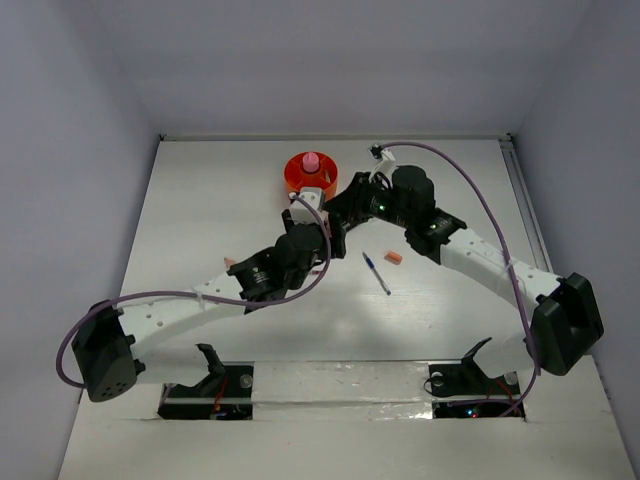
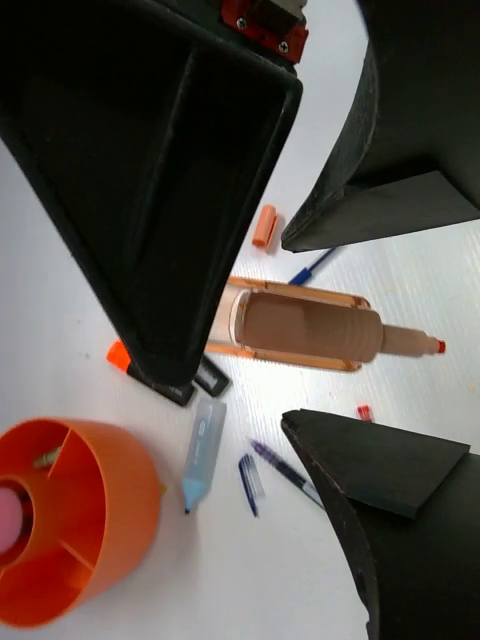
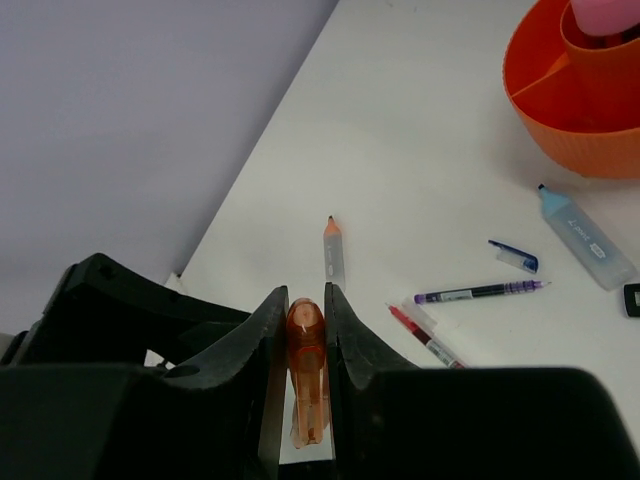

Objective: Sort the stationery into containers
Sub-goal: Close the pen cap on the pen.

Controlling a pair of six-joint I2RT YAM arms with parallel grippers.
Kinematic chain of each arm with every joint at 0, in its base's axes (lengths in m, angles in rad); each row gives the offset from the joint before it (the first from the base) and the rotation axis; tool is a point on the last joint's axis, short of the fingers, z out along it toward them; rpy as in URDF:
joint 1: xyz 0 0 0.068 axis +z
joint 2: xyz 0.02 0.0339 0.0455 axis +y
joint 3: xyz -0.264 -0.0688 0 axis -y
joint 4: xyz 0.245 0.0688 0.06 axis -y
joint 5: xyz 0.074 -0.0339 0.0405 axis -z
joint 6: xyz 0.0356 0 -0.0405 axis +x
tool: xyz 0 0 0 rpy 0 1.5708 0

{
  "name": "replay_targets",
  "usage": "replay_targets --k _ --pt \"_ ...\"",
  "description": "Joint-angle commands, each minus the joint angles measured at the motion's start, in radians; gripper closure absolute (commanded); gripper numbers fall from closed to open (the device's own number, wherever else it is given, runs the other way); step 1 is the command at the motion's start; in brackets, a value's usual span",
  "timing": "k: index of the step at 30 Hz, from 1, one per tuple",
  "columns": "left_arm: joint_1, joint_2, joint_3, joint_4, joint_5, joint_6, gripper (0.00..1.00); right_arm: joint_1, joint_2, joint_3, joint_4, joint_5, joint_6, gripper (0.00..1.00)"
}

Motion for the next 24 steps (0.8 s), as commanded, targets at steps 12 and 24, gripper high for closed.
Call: replay_targets --k 12,24 --pt "0.014 -0.148 -0.022 0.006 -0.032 -0.004 0.3 0.009 -0.066 -0.011 0.031 0.019 -0.008 1.0" --pt "0.042 -0.103 -0.011 0.001 0.014 -0.006 0.31 0.009 -0.103 -0.019 0.021 0.013 -0.008 1.0"
